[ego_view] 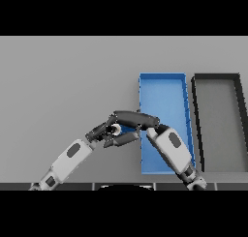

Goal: Pick up the blue pipe and place it into the blue bin.

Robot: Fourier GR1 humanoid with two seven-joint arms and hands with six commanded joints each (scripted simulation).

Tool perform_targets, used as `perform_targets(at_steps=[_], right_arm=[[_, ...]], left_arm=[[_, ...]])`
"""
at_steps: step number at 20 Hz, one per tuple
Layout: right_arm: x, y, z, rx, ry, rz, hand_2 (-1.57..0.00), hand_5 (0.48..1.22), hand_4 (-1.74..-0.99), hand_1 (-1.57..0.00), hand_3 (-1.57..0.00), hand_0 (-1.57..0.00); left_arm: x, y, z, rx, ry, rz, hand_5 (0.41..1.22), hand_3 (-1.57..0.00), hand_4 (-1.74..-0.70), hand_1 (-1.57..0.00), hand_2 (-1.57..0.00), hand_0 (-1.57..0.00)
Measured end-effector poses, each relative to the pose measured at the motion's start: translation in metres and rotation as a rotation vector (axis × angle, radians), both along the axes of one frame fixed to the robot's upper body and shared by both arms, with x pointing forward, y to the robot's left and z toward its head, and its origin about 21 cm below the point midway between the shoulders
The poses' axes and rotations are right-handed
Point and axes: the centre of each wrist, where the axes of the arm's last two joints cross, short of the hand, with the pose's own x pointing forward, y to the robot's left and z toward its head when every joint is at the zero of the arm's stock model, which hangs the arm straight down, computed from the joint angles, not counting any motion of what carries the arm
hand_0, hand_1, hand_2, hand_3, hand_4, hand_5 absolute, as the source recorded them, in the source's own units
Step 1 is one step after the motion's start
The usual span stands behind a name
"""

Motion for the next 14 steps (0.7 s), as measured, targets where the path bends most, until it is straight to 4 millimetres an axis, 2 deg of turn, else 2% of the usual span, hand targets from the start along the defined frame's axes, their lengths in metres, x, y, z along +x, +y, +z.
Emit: perform_targets(at_steps=[3, 6, 10, 14], right_arm=[[-0.002, -0.009, -0.001, 0.035, 0.001, 0.020, -1.57, 1.214, -1.484, -1.57, -1.56, -1.57], [-0.005, -0.007, 0.000, 0.038, 0.008, 0.017, -1.57, 1.217, -1.484, -1.57, -1.57, -1.57], [-0.004, -0.008, 0.001, 0.052, 0.003, -0.002, -1.57, 1.219, -1.485, -1.57, -1.57, -1.57], [-0.003, -0.005, 0.001, 0.043, 0.002, -0.017, -1.57, 1.220, -1.491, -1.57, -1.57, -1.57]], left_arm=[[-0.001, 0.003, 0.002, 0.045, -0.011, 0.014, 0.964, -0.09, -0.95, -0.21, -0.21, -0.26], [0.001, -0.001, 0.000, 0.085, -0.012, 0.047, 0.794, -0.04, -0.85, -0.11, -0.11, -0.13], [0.001, 0.007, -0.006, 0.077, -0.020, 0.058, 0.659, -0.02, -0.83, -0.04, -0.04, -0.05], [-0.001, 0.008, -0.008, 0.087, 0.057, 0.106, 0.612, -0.01, -0.87, -0.02, -0.02, -0.02]])
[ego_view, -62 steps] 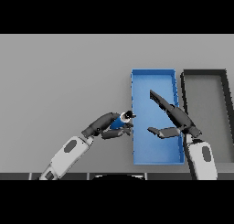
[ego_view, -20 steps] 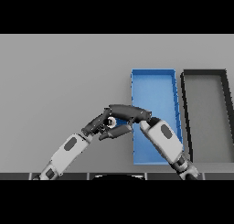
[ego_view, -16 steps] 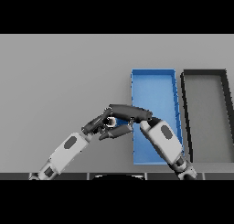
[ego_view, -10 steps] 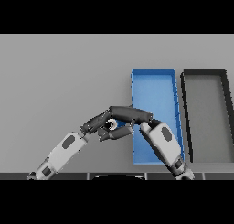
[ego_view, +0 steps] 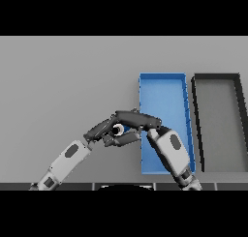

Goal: Pick up the blue pipe and place it into the blue bin.

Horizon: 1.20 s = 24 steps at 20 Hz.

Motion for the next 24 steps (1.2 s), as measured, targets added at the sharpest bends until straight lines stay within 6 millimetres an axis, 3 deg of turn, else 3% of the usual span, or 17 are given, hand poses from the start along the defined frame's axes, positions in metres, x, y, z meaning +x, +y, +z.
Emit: perform_targets(at_steps=[4, 6, 9, 13, 18, 21, 24], right_arm=[[0.006, 0.000, 0.005, 0.077, 0.159, 0.032, -1.57, 1.221, -1.492, -1.57, -1.57, -1.57], [0.006, -0.001, 0.017, 0.131, 0.232, 0.065, -1.57, 1.221, -1.494, -1.57, -1.57, -1.57], [0.011, -0.001, 0.043, 0.161, 0.268, 0.070, -1.57, 1.221, -1.492, -1.57, -1.57, -1.57], [0.011, -0.006, 0.096, 0.230, 0.202, 0.069, -1.57, 1.221, -1.494, -1.57, -1.57, -1.57], [0.041, -0.021, 0.148, 0.317, 0.100, -0.058, -1.57, 1.221, -1.497, -1.57, -1.57, -1.57], [0.067, -0.041, 0.155, 0.315, 0.074, -0.232, -1.57, 1.221, -1.498, -1.57, -1.57, -1.57], [0.097, -0.067, 0.142, 0.268, 0.128, -0.415, -1.57, 1.221, -1.499, -1.57, -1.57, -1.57]], left_arm=[[-0.003, -0.002, 0.000, 0.038, 0.028, 0.012, 0.555, 0.00, -0.88, -0.01, -0.01, -0.01], [-0.005, 0.002, -0.001, 0.046, 0.026, 0.015, 0.535, 0.00, -0.87, 0.00, 0.00, 0.00], [-0.005, 0.000, -0.001, 0.048, 0.037, 0.005, 0.515, 0.00, -0.86, 0.00, 0.00, 0.00], [-0.007, 0.003, 0.001, 0.054, 0.030, 0.004, 0.493, 0.00, -0.86, 0.00, 0.00, 0.00], [-0.009, 0.002, 0.003, 0.050, 0.035, -0.001, 0.484, 0.00, -0.86, 0.00, 0.00, 0.00], [-0.009, 0.005, 0.002, 0.075, 0.039, 0.018, 0.481, 0.00, -0.84, 0.00, 0.00, 0.00], [-0.010, 0.008, 0.003, 0.073, 0.019, 0.028, 0.470, 0.00, -0.83, 0.00, 0.00, 0.00]])
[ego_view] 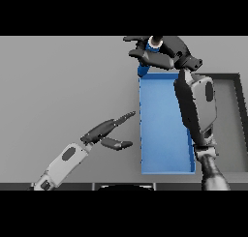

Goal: Pick up the blue pipe and place it into the blue bin.

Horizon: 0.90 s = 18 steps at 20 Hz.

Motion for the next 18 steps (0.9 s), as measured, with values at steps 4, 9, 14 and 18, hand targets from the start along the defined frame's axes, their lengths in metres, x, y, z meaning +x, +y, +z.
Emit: perform_targets(at_steps=[4, 9, 14, 18], right_arm=[[0.027, -0.039, -0.034, -0.026, 0.161, -0.180, -1.57, 1.221, -1.499, -1.57, -1.57, -1.57], [0.029, -0.067, -0.099, -0.088, 0.357, -0.310, -1.57, 1.221, -1.499, -1.57, -1.57, -1.57], [0.017, -0.090, -0.150, -0.170, 0.552, -0.479, -1.57, 1.221, -1.548, -1.57, -1.35, -1.57], [0.006, -0.095, -0.189, -0.283, 0.648, -0.494, -1.57, 1.221, -1.631, -1.57, -0.85, -1.57]], left_arm=[[0.000, 0.002, -0.001, 0.019, -0.002, 0.017, 0.461, 0.00, -0.83, 0.00, 0.00, 0.00], [0.000, 0.006, 0.001, 0.022, -0.010, 0.014, 0.466, 0.00, -0.83, 0.00, 0.00, 0.00], [-0.003, 0.006, 0.002, 0.020, -0.005, 0.003, 0.470, 0.00, -0.83, 0.00, 0.00, 0.00], [-0.004, 0.005, -0.001, 0.028, 0.003, 0.005, 0.474, 0.00, -0.83, 0.00, 0.00, 0.00]])
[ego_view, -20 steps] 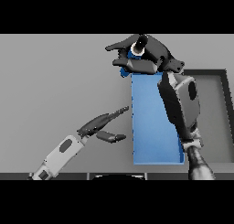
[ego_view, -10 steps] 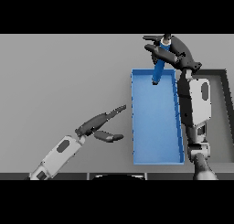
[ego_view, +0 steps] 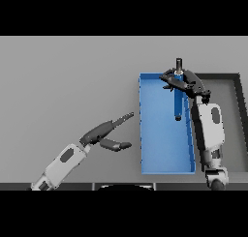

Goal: Pick up the blue pipe and place it into the blue bin.

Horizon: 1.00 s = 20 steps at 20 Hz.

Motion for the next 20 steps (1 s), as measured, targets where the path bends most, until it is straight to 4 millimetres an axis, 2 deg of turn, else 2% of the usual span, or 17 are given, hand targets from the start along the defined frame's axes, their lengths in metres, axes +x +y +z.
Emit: perform_targets(at_steps=[1, 3, 4, 5, 6, 7, 8, 9, 10, 12, 14, 20], right_arm=[[-0.002, 0.000, -0.007, -0.031, 0.025, -0.002, -1.57, 1.205, -1.653, -1.57, -0.69, -1.57], [-0.005, 0.001, -0.025, -0.089, 0.091, -0.023, -1.57, 1.199, -1.583, -1.57, -1.01, -1.57], [-0.005, 0.000, -0.036, -0.105, 0.140, -0.042, -1.33, 1.190, -1.534, -1.38, -0.81, -1.46], [-0.003, -0.001, -0.041, -0.090, 0.175, -0.074, -1.07, 1.178, -1.477, -1.11, -0.65, -1.17], [0.002, 0.001, -0.045, -0.087, 0.227, -0.067, -0.85, 1.159, -1.404, -0.88, -0.52, -0.94], [0.002, -0.002, -0.049, -0.076, 0.269, -0.063, -0.68, 1.172, -1.344, -0.71, -0.41, -0.75], [0.003, 0.001, -0.051, -0.084, 0.303, -0.068, -0.55, 1.182, -1.302, -0.57, -0.33, -0.60], [0.002, 0.001, -0.051, -0.081, 0.326, -0.058, -0.44, 1.139, -1.264, -0.45, -0.26, -0.48], [0.003, 0.004, -0.042, -0.114, 0.305, -0.007, -0.35, 1.091, -1.234, -0.36, -0.21, -0.38], [-0.006, 0.010, -0.031, -0.216, 0.263, 0.100, -0.22, 1.002, -1.204, -0.23, -0.13, -0.25], [-0.013, 0.008, -0.029, -0.281, 0.251, 0.122, -0.14, 0.933, -1.196, -0.15, -0.09, -0.16], [-0.017, 0.018, -0.028, -0.330, 0.229, 0.124, -0.04, 0.807, -1.182, -0.04, -0.02, -0.05]], left_arm=[[0.001, 0.000, 0.002, -0.002, -0.003, 0.004, 0.475, 0.00, -0.83, 0.00, 0.00, 0.00], [0.000, -0.004, 0.002, -0.006, -0.009, 0.008, 0.474, 0.00, -0.83, 0.00, 0.00, 0.00], [-0.001, -0.004, 0.002, -0.008, -0.006, 0.006, 0.474, 0.00, -0.83, 0.00, 0.00, 0.00], [-0.001, -0.003, 0.003, -0.010, -0.005, 0.005, 0.476, 0.00, -0.83, 0.00, 0.00, 0.00], [0.000, -0.002, 0.004, -0.009, -0.004, 0.004, 0.476, 0.00, -0.83, 0.00, 0.00, 0.00], [-0.001, -0.002, 0.004, -0.011, -0.007, -0.002, 0.476, 0.00, -0.83, 0.00, 0.00, 0.00], [0.001, -0.001, 0.003, 0.001, -0.003, 0.004, 0.476, 0.00, -0.83, 0.00, 0.00, 0.00], [0.000, -0.003, 0.002, -0.005, -0.002, 0.002, 0.477, 0.00, -0.83, 0.00, 0.00, 0.00], [0.000, -0.002, 0.004, -0.002, -0.002, 0.004, 0.477, 0.00, -0.83, 0.00, 0.00, 0.00], [0.001, -0.004, 0.003, -0.006, 0.002, 0.006, 0.477, 0.00, -0.83, 0.00, 0.00, 0.00], [-0.001, -0.003, 0.003, -0.016, -0.009, 0.001, 0.473, 0.00, -0.83, 0.00, 0.00, 0.00], [-0.001, 0.000, 0.006, -0.006, -0.008, 0.007, 0.471, 0.00, -0.83, 0.00, 0.00, 0.00]])
